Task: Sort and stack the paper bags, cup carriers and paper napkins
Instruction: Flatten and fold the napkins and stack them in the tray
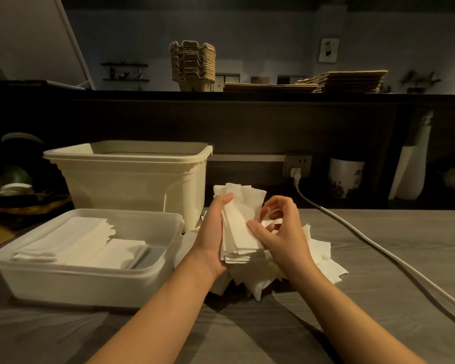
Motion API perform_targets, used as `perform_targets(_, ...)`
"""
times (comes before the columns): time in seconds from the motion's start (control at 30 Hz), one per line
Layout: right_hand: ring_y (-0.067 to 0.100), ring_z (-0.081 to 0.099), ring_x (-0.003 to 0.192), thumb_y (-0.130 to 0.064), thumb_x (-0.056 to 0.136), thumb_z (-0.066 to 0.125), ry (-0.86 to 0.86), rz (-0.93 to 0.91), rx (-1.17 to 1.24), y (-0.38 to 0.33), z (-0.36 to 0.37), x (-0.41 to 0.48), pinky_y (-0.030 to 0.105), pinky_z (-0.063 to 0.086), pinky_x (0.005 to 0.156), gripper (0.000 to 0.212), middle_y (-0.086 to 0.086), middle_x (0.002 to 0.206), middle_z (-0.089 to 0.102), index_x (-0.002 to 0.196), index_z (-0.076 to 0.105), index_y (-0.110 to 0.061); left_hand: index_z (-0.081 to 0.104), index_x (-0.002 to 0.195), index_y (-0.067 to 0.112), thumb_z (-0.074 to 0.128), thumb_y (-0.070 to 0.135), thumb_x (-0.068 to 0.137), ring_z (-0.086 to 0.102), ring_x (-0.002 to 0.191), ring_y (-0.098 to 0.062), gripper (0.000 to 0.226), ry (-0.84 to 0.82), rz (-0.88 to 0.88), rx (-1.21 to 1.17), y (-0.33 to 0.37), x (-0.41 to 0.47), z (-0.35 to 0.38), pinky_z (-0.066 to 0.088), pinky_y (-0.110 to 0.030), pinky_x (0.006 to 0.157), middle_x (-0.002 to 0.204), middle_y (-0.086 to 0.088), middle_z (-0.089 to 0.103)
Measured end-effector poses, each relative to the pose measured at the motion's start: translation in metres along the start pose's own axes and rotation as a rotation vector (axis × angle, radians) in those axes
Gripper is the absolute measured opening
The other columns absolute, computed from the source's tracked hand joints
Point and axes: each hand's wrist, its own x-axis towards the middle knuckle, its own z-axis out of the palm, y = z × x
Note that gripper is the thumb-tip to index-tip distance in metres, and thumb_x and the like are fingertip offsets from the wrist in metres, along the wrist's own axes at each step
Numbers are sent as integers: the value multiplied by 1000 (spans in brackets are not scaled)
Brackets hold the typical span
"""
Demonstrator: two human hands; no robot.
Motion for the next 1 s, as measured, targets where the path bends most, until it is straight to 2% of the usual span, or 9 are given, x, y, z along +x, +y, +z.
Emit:
perform_targets(0.13,6,46,100,-18,82,69,-48,-124,-27,-1,1,-2,11,47,73,35,-20,106,37,88,44,-42,55,111,26,43,36,91,66,84,-25,26,-13,28,6,0,-1,3,55,-39,72,100,-11,66)
perform_targets(0.27,6,47,106,-24,85,65,-52,-166,-3,-2,1,-3,25,46,92,31,-23,110,38,95,45,-45,49,123,35,35,28,94,63,86,-22,33,-69,135,98,3,-4,3,54,-38,70,107,-9,63)
perform_targets(0.33,0,48,104,-26,82,66,-29,-118,114,-4,-3,-2,27,50,87,43,-19,114,41,106,38,-48,42,130,42,34,25,95,63,94,-23,40,-91,190,269,5,-5,2,55,-37,73,115,-8,60)
perform_targets(0.4,-9,44,103,-35,77,67,-56,-57,220,-8,-7,-2,15,51,76,55,-17,121,40,116,31,-50,32,139,44,40,28,91,60,105,-22,51,-134,207,437,5,-5,0,55,-34,79,123,-4,57)
perform_targets(0.47,-12,43,105,-49,72,71,-111,-47,229,-10,-10,-2,10,48,76,62,-18,128,37,120,31,-51,28,142,45,44,33,81,59,109,-23,64,-192,162,515,6,-4,-4,53,-35,84,127,-4,54)
perform_targets(0.6,13,57,105,-56,68,59,-219,15,326,-12,-15,-2,21,55,67,45,-15,118,50,111,45,-50,40,135,44,60,34,66,58,99,-29,72,-277,27,349,7,-4,-10,48,-47,84,128,-15,54)
perform_targets(0.7,10,61,96,-53,75,64,-245,31,340,-14,-17,-3,20,54,60,36,-16,110,54,107,48,-49,51,116,40,62,35,60,57,93,-30,58,-308,-46,418,7,-5,-10,43,-55,91,118,-19,55)
perform_targets(0.83,7,63,93,-54,75,55,-271,53,311,-12,-17,-5,19,54,65,33,-12,106,60,106,51,-43,47,116,42,54,20,68,60,78,-24,54,-351,-74,405,7,-9,-6,47,-45,79,99,-15,60)
perform_targets(1.0,2,60,85,-46,82,53,-251,75,321,-13,-17,-6,21,57,65,14,-18,97,57,95,49,-44,47,104,45,53,24,67,55,92,-30,43,-342,-36,553,8,-11,-3,42,-53,94,114,-24,54)
